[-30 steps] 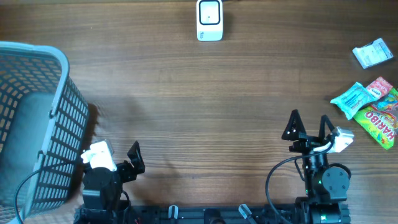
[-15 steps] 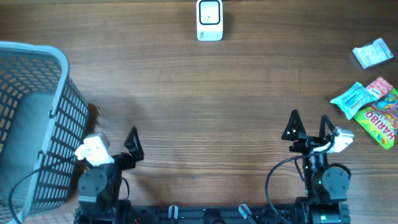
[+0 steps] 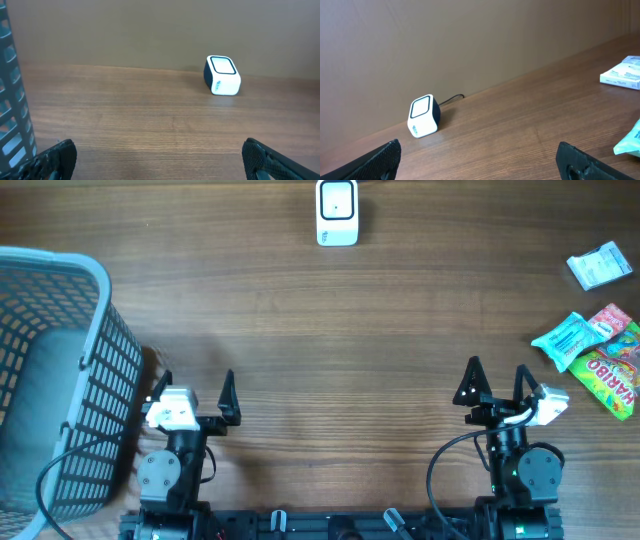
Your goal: Scan the item barcode
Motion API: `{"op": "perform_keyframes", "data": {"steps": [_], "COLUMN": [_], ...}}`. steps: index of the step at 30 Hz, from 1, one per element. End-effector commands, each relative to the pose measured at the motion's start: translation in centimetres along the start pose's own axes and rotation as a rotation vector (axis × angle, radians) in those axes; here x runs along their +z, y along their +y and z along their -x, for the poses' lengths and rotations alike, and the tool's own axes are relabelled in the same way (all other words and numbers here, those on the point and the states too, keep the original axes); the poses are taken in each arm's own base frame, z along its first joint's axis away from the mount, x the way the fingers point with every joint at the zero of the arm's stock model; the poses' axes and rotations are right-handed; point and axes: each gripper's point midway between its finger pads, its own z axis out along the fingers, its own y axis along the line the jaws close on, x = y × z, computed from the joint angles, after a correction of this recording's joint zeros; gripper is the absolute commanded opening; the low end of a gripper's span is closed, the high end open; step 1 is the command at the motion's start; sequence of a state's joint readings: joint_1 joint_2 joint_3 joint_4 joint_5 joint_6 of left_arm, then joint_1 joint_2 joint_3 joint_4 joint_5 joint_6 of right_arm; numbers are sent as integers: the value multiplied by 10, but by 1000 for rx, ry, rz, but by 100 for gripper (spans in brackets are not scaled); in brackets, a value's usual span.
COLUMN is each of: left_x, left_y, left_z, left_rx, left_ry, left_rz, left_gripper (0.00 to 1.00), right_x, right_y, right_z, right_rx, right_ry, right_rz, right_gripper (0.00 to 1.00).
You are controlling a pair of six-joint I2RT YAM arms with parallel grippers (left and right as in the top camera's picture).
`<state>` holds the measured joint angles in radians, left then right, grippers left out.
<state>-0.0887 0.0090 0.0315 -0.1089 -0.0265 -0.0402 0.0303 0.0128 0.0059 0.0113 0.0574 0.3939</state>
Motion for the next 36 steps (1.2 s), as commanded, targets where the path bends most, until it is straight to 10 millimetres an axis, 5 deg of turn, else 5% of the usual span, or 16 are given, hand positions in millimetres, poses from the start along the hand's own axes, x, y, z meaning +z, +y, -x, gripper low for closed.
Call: {"op": "perform_keyframes", "data": {"steps": [1, 12, 36], "left_x": [1, 0, 0], "left_y": [-3, 15, 15], "left_z": [-4, -2, -2], "left_rx": [33, 26, 26], "left_ry": [6, -3, -1], "left_rz": [-23, 50, 51], "left_gripper": [100, 100, 100], "right_x": [0, 0, 0], "right_y": [-1, -1, -1], "right_z": [3, 3, 3], "right_rx": [-16, -16, -16], "right_ry": [-14, -14, -14], "right_rz": [-8, -8, -8], "right_gripper": [100, 100, 100]}}
